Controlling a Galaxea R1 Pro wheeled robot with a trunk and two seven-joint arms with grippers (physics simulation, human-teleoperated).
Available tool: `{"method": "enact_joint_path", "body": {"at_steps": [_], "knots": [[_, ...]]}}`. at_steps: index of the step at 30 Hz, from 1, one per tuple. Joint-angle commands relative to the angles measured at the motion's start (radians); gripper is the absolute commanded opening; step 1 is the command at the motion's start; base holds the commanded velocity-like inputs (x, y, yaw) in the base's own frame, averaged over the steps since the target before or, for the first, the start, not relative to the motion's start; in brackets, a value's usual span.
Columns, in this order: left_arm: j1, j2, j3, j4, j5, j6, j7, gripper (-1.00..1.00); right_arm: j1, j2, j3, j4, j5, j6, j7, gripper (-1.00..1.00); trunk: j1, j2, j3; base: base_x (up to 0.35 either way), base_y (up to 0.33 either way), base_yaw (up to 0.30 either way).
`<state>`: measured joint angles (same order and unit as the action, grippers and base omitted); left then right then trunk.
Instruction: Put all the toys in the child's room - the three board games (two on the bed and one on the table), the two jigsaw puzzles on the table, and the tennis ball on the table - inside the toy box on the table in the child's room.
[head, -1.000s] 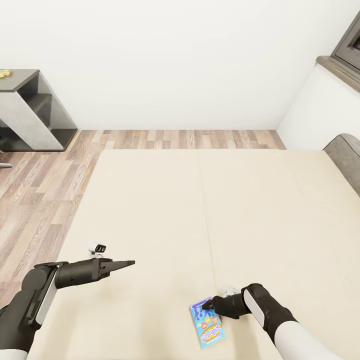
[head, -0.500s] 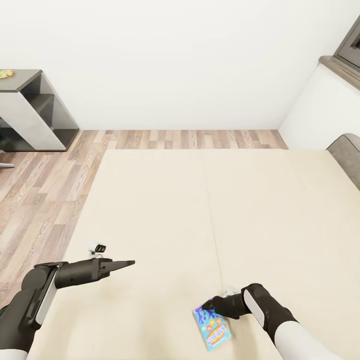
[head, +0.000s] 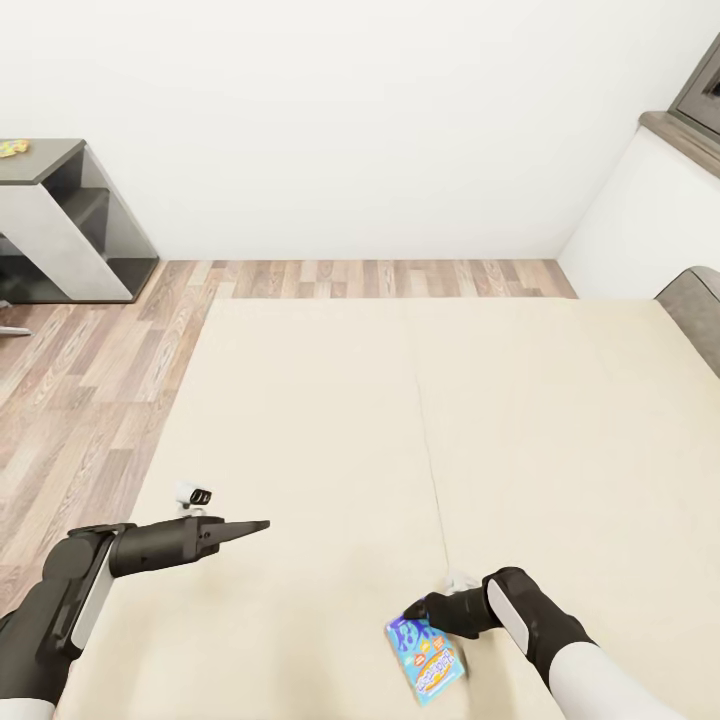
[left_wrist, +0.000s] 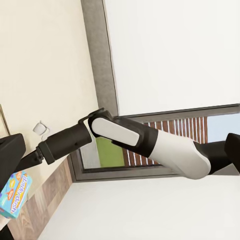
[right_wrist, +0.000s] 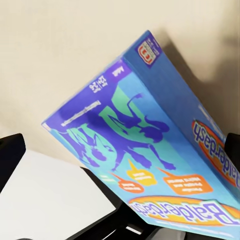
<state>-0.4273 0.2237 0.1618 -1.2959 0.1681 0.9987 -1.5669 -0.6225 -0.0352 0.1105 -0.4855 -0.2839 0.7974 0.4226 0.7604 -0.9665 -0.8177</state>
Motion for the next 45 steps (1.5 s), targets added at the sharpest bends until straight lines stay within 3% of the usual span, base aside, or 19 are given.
{"method": "enact_joint_path", "body": {"at_steps": [1,37,45], "knots": [[0.0,0.0,0.0,0.0,-0.001,0.011,-0.004,1.0,0.0,-0.001,0.007,-0.001,-0.006,0.003,-0.001,1.0,0.0,-0.001,-0.001,0.0,0.001,0.0],[-0.001,0.0,0.002,0.0,0.001,0.009,-0.004,1.0,0.001,-0.004,0.011,0.053,-0.005,0.0,-0.015,1.0,0.0,-0.001,-0.001,0.0,0.0,0.0],[0.0,0.0,0.002,0.0,0.001,0.009,-0.004,1.0,0.001,-0.003,0.009,0.053,0.041,0.001,-0.014,1.0,0.0,-0.001,-0.001,0.0,0.0,0.0]]}}
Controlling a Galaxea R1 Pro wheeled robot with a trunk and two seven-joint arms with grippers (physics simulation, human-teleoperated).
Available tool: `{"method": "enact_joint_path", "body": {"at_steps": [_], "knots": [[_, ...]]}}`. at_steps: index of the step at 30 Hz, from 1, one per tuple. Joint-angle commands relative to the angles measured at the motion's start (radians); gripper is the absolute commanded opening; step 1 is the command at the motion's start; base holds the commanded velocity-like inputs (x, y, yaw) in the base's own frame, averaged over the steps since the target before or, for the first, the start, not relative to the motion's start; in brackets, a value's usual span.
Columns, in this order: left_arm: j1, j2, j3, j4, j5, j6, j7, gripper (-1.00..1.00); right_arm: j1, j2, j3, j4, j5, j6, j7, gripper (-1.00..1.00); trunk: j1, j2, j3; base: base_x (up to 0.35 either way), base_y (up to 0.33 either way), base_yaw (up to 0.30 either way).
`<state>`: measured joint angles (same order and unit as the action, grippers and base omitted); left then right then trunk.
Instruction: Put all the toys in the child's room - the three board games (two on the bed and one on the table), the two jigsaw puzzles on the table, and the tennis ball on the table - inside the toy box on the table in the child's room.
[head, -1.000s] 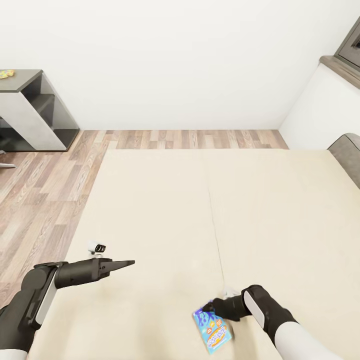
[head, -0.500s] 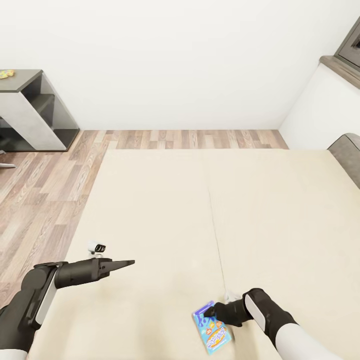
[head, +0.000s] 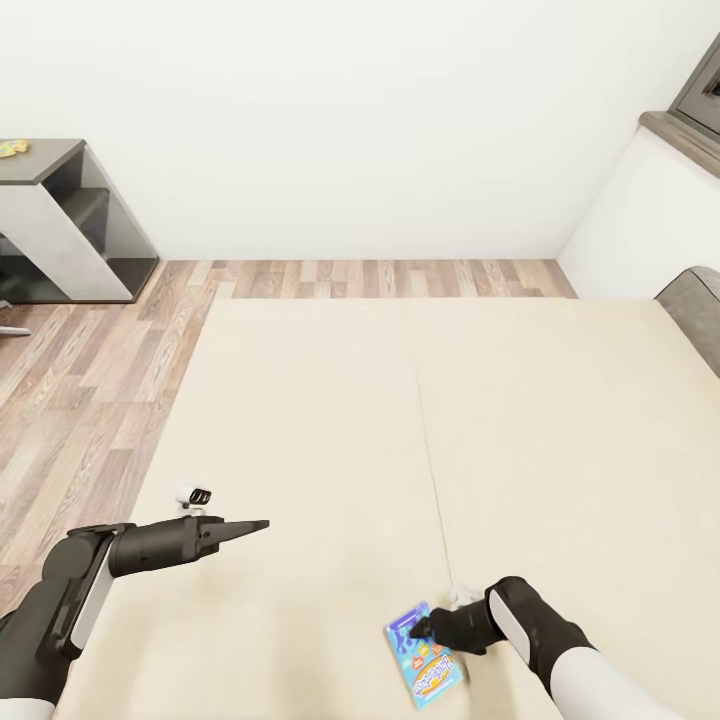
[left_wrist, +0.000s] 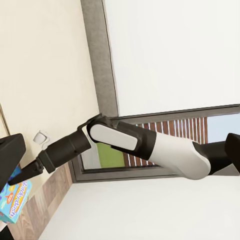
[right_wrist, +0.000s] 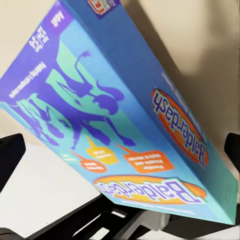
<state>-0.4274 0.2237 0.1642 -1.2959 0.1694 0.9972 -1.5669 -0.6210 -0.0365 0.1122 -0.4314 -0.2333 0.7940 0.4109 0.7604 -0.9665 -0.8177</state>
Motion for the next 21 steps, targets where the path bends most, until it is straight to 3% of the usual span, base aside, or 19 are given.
{"method": "enact_joint_path", "body": {"at_steps": [1,7,21], "knots": [[0.0,0.0,0.0,0.0,-0.001,0.011,-0.004,1.0,0.0,-0.001,0.007,-0.001,-0.001,0.004,-0.002,1.0,0.0,-0.001,-0.001,0.0,0.0,0.0],[0.0,0.0,0.0,0.0,-0.001,0.011,-0.004,1.0,0.0,0.0,0.004,-0.001,0.033,0.004,0.001,1.0,0.0,-0.001,-0.001,0.0,0.0,0.0],[0.0,0.001,0.001,0.0,0.0,0.011,-0.004,1.0,0.0,0.005,0.003,-0.001,0.04,0.006,0.008,1.0,0.0,-0.001,-0.001,0.0,0.0,0.0]]}}
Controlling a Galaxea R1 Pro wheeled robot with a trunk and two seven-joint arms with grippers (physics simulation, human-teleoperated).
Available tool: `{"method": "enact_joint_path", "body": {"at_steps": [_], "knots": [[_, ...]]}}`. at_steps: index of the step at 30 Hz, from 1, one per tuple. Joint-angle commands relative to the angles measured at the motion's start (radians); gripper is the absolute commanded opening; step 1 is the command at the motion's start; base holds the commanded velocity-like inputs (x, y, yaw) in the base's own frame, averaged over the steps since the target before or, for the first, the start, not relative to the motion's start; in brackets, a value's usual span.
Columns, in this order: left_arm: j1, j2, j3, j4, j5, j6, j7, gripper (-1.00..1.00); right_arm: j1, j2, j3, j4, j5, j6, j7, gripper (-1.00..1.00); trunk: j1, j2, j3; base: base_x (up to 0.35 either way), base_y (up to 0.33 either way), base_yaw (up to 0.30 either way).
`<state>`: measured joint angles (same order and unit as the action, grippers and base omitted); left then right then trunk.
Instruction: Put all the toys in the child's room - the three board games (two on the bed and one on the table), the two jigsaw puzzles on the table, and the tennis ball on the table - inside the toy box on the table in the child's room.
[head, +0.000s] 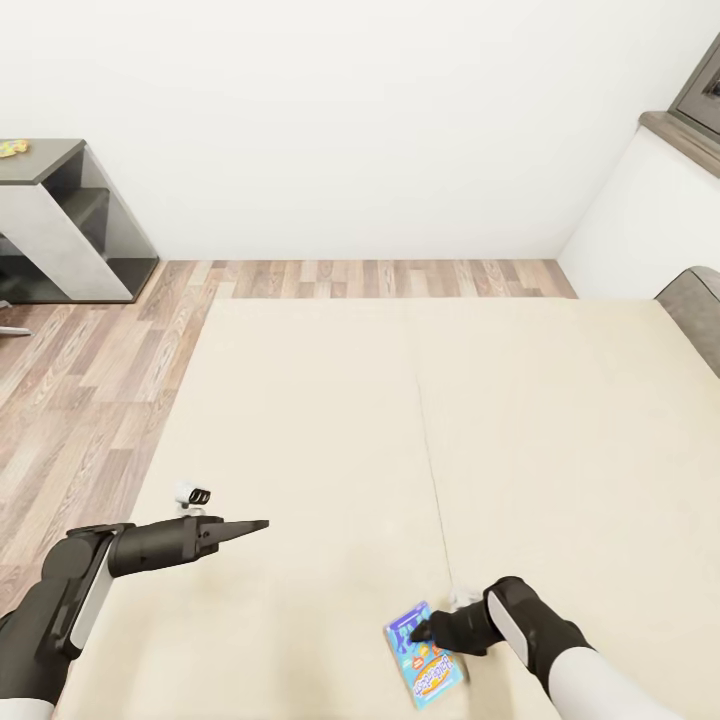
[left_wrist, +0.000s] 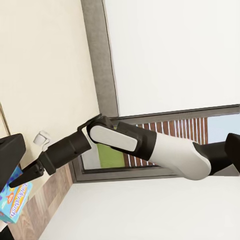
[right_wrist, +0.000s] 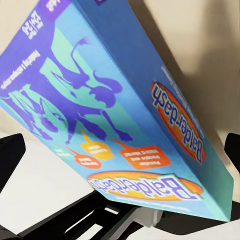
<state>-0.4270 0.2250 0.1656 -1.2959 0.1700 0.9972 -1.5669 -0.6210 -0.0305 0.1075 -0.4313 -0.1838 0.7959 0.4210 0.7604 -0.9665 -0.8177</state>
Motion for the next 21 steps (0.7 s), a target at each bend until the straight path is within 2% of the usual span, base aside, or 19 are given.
{"method": "enact_joint_path", "body": {"at_steps": [1,11,21], "knots": [[0.0,0.0,0.0,0.0,0.0,0.011,-0.004,1.0,0.0,0.001,0.008,-0.001,-0.01,0.004,-0.002,1.0,0.0,-0.001,-0.001,0.0,0.0,0.0],[-0.001,0.002,0.0,0.0,0.0,0.011,-0.004,1.0,0.0,0.041,0.008,-0.001,-0.009,0.004,0.001,1.0,0.0,-0.001,-0.001,0.0,0.0,0.0],[-0.001,0.002,0.0,0.0,0.001,0.011,-0.004,1.0,0.0,0.046,0.007,-0.001,-0.011,0.006,0.004,1.0,0.0,-0.001,-0.001,0.0,0.0,0.0]]}}
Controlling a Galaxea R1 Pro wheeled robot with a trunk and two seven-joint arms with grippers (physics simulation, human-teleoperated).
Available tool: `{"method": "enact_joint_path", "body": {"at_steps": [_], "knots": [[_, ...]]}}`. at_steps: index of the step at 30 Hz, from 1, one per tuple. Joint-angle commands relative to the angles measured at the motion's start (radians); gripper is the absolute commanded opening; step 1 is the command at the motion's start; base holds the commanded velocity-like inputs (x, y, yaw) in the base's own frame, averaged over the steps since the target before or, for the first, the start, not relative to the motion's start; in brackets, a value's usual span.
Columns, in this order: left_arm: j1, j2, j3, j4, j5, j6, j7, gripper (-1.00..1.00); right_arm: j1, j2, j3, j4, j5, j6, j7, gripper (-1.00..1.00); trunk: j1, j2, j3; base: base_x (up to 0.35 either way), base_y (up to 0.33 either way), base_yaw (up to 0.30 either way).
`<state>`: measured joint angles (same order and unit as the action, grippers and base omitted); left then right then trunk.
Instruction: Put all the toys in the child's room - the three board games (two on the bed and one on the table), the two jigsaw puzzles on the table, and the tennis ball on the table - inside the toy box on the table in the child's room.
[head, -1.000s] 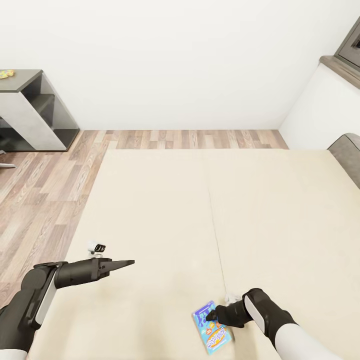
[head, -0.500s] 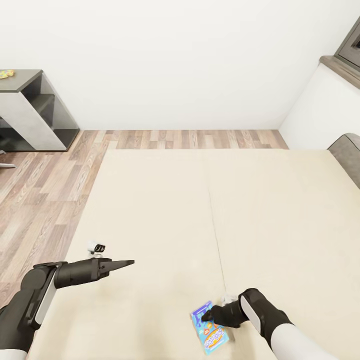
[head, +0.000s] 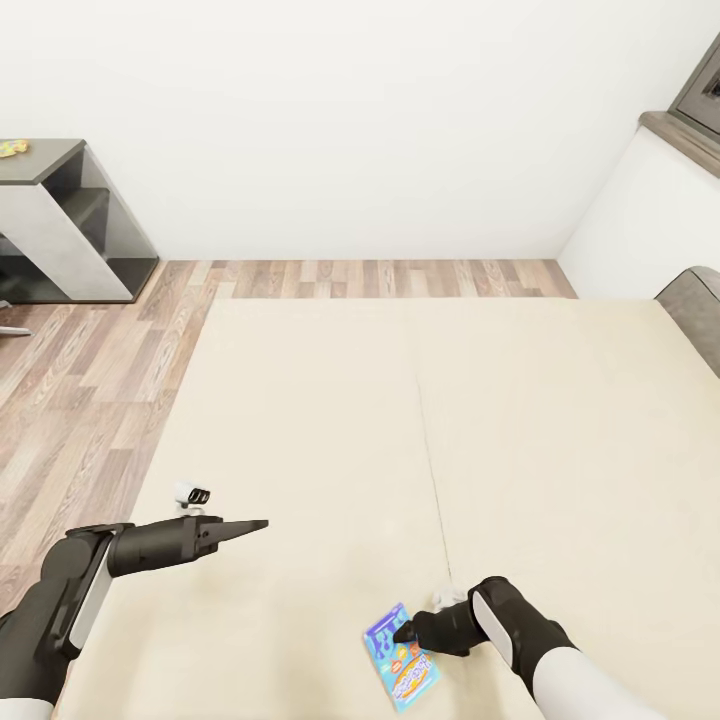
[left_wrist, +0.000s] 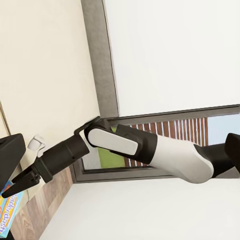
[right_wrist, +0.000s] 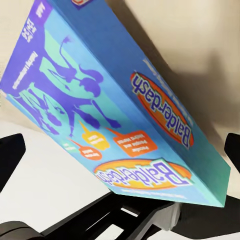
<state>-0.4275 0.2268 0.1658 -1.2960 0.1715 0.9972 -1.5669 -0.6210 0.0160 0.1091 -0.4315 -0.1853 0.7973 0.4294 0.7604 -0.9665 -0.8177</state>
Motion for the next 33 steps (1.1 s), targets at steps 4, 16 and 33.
{"method": "enact_joint_path", "body": {"at_steps": [4,16,33], "knots": [[0.0,0.0,0.0,0.0,0.0,0.011,-0.004,1.0,0.0,-0.001,0.005,-0.001,-0.011,0.006,-0.004,1.0,0.0,-0.001,-0.001,0.0,0.0,0.0],[0.0,0.0,0.0,0.0,0.0,0.011,-0.004,1.0,0.0,0.001,0.006,0.027,-0.005,-0.006,-0.007,1.0,0.0,-0.001,-0.001,0.0,0.0,0.0],[0.0,0.0,0.0,0.0,-0.003,0.011,-0.004,1.0,0.0,0.019,0.006,0.034,-0.003,-0.007,-0.009,1.0,0.0,-0.001,-0.001,0.0,0.0,0.0]]}}
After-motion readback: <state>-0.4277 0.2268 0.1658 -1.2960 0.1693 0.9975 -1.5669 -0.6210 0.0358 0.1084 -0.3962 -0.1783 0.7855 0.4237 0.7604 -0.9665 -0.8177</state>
